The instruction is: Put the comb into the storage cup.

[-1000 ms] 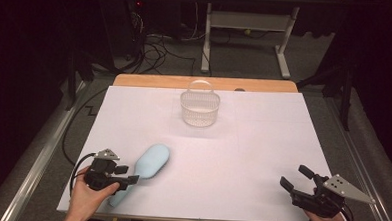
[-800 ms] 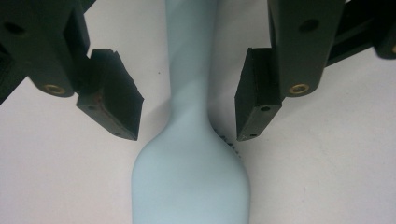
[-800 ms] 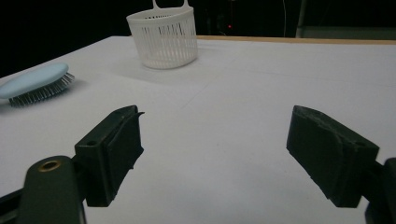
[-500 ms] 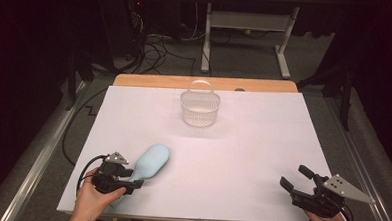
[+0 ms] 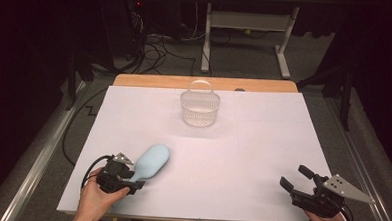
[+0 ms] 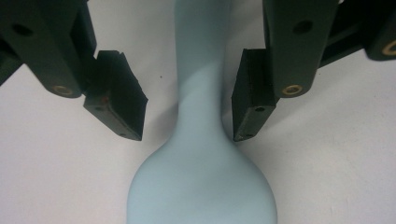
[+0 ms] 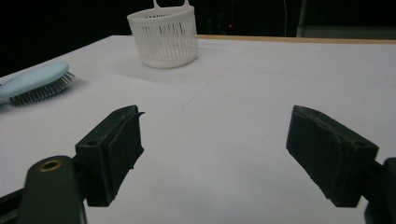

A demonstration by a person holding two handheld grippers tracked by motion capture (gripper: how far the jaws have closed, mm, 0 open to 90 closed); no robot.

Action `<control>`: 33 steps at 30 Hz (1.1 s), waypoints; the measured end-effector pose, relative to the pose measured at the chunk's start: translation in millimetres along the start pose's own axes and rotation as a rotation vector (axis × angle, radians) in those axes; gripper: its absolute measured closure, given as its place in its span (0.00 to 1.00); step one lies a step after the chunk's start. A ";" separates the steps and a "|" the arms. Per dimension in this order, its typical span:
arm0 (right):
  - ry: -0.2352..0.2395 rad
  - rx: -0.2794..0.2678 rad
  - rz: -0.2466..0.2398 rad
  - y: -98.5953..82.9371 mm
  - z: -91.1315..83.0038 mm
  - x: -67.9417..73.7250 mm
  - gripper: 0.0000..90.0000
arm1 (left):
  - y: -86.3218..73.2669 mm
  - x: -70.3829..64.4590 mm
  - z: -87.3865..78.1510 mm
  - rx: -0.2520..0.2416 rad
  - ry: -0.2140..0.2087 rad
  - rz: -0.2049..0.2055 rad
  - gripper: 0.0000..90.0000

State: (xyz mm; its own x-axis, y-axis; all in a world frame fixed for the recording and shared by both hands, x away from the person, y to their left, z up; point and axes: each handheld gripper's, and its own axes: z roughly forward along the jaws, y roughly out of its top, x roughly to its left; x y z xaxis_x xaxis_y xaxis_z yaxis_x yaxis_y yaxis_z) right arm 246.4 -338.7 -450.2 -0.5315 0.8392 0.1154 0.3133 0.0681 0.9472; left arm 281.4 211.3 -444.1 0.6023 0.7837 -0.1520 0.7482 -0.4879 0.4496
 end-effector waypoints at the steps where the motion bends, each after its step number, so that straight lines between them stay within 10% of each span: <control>1: 0.000 0.000 0.000 0.0 0.0 0.0 0.21 | 0.6 -0.3 1.0 0.006 0.004 -0.003 0.52; 33: -0.001 0.010 -0.001 -0.2 0.6 0.2 0.21 | 9.2 -4.8 12.2 0.054 0.088 0.002 0.64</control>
State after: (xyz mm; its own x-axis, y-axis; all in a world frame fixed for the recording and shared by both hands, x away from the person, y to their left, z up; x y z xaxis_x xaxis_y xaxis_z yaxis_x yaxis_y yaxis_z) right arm 246.7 -338.3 -450.6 -0.5308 0.8398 0.1137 0.3207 0.0748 0.9442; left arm 288.7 198.3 -450.0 0.5789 0.8122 -0.0721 0.7622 -0.5077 0.4016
